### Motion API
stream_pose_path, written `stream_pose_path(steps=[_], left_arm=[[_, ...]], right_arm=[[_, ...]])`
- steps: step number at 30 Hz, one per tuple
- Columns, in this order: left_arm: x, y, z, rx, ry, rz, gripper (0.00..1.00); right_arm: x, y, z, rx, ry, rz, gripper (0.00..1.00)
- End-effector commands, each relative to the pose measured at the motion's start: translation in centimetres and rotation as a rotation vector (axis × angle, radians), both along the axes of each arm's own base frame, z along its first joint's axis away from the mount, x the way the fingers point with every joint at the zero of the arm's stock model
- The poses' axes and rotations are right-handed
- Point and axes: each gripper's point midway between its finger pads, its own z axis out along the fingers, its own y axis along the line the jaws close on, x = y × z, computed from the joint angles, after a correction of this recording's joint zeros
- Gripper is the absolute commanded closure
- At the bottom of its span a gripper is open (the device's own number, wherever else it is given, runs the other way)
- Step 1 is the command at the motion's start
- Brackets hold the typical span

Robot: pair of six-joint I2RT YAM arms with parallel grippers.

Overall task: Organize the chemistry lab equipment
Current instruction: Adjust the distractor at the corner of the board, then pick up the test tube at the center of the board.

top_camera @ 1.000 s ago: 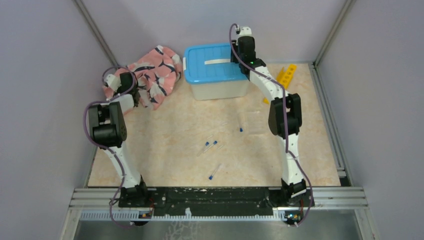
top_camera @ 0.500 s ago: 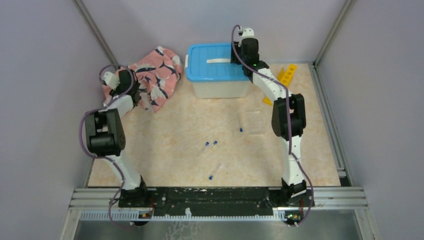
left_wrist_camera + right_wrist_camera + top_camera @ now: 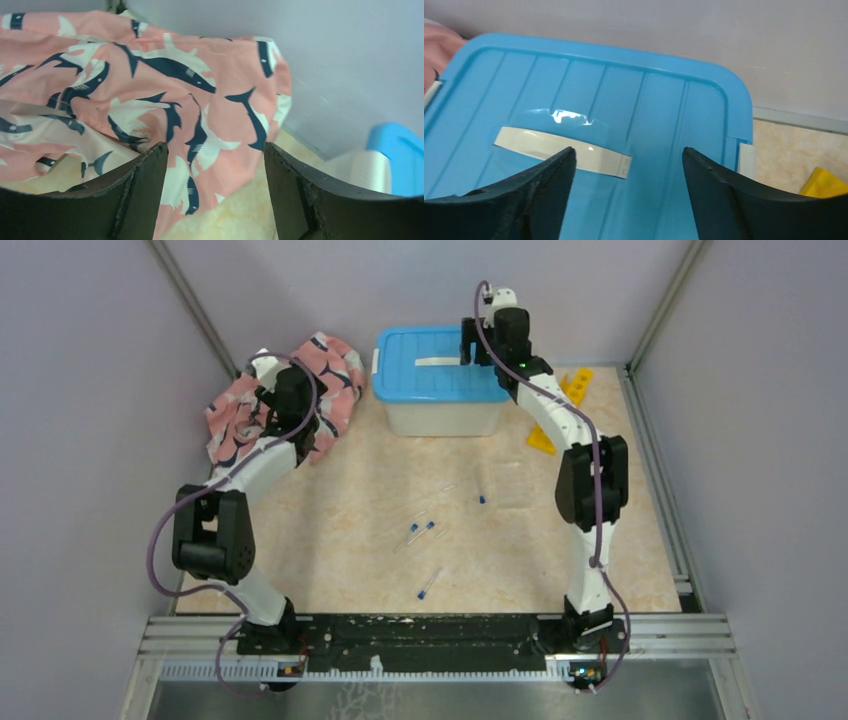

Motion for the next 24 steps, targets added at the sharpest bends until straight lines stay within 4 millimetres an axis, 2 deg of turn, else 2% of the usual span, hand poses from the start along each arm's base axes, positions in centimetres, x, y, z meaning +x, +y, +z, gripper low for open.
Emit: stream_pose_path(steps=[1,3,5,7,10,13,14,16,20,22,24], left_arm=[[-0.9,-2.7,5.2,0.139,-0.12,-0.1,0.24],[-1.3,-4.9,6.7,0.178,-0.161,-0.212,0.23],[-1.7,-7.0,7.5,0.218,-0.176,-0.305,0.23],[-2.3,-8.6,8.2,0.265,-0.179,-0.375,0.23],[-3.3,-11.1,8.9,0.293,-0.191,-0.487,0.23],[-4.3,-13.3,9.3,0.295,-0.192,-0.59,0.23],[-4.6,-14.1,9.3,0.297,-0.189,-0.619,0.23],[-5.3,-15.5,9.5,0.309,-0.185,-0.667,0.23],[-6.4,-18.7,9.7,0.352,-0.177,-0.768,0.22],[-7.0,-20.6,9.7,0.365,-0.164,-0.834,0.22],[-7.5,-22.4,9.2,0.377,-0.14,-0.902,0.22]], right_arm=[[-2.2,0.1,9.4,0.069,-0.183,0.04,0.16],[-3.3,0.2,11.2,0.074,-0.233,0.049,0.03],[-4.8,-0.1,13.7,0.105,-0.302,0.047,0.02],[-6.2,-0.5,14.9,0.142,-0.347,0.044,0.02],[-8.3,-1.3,16.3,0.187,-0.425,0.038,0.02],[-10.2,-3.5,16.7,0.246,-0.474,-0.049,0.02],[-10.9,-4.0,16.0,0.242,-0.48,-0.056,0.02],[-12.1,-5.2,16.0,0.255,-0.503,-0.085,0.04],[-12.5,-9.1,14.7,0.283,-0.448,-0.236,0.32],[-12.2,-11.2,12.9,0.253,-0.342,-0.357,0.33],[-12.0,-12.9,10.3,0.198,-0.216,-0.442,0.32]])
